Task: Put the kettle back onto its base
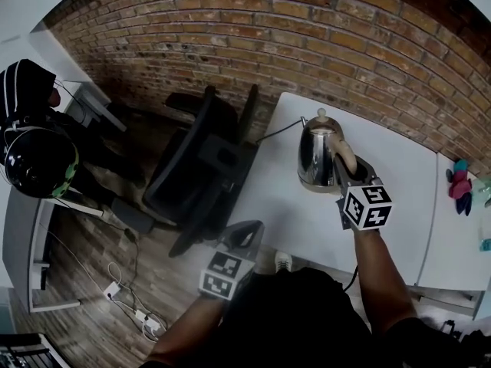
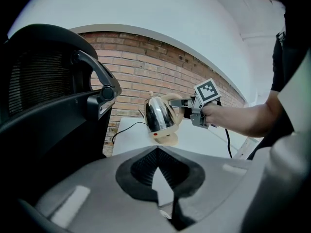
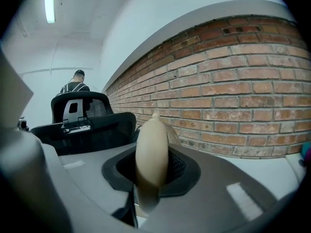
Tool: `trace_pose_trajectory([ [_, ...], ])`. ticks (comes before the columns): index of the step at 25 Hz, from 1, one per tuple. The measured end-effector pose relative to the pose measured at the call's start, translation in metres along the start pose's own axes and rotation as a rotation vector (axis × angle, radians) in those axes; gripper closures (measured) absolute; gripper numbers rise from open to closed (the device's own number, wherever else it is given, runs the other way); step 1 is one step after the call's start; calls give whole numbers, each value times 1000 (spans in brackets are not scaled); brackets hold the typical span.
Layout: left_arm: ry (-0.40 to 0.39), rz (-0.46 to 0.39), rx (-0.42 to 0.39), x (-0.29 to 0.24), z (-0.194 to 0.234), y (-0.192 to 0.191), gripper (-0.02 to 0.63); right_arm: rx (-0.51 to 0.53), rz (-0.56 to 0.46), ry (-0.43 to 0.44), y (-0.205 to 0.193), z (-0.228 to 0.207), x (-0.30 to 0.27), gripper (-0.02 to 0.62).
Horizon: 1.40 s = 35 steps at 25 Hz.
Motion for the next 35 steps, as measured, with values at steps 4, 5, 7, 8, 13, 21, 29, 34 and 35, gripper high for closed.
trace_pose_trajectory([
  [4, -10, 7, 0, -9, 3, 5, 606, -14, -1, -38, 1, -21, -8, 499],
  [5, -10, 11, 1, -12, 5, 5, 606, -19, -1, -48, 1, -26, -11, 499],
  [7, -11, 18, 2, -16, 7, 6, 605, -30, -2, -70, 1, -37, -16, 499],
  [8, -11, 21, 4, -18, 8, 6, 604, -37, -2, -82, 0, -43, -18, 499],
  [13, -18, 37, 5, -26, 15, 10, 606, -72, 8, -141, -5, -69, -29, 499],
  [21, -31, 56, 0, -34, 20, 14, 606, -122, 11, -213, -12, -98, -31, 499],
  [29, -46, 59, -5, -37, 23, 16, 605, -130, 15, -227, -17, -95, -23, 494],
  [34, -58, 59, -10, -36, 21, 16, 606, -116, 55, -221, -20, -88, -18, 487],
  [35, -60, 59, -12, -36, 21, 17, 606, -118, 69, -221, -21, -87, -17, 486],
])
Point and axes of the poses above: the fingertips, and each gripper's own axes: x backward along the fingers, z to its left, y out of its top, the point moved 3 cm from there along x, backward along the fingers, and after that the axes turned 12 degrees about -y, right-handed, at the moved point
